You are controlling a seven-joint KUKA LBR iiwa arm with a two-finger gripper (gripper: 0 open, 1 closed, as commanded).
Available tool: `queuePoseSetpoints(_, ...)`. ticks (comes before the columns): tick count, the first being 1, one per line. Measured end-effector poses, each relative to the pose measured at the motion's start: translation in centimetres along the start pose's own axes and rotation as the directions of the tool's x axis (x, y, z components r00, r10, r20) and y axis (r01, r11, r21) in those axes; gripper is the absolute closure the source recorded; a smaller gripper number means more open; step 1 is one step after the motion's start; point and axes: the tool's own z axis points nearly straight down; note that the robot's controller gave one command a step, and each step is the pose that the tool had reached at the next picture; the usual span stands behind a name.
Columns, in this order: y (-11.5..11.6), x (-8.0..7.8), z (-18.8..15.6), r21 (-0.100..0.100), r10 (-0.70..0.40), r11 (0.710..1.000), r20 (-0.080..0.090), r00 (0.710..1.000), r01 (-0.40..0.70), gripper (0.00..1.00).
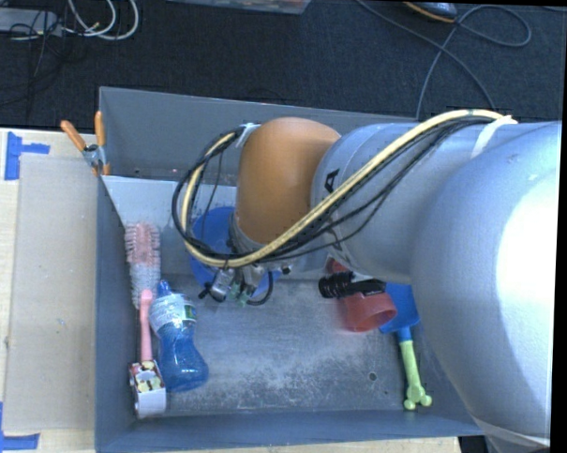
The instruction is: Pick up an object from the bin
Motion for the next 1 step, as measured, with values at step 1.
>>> queuePoseSetpoints(1, 0.00, -0.05, -2.07, -0.002, -0.001, 1.000, 0.001, 1.000, 0.001, 1.00)
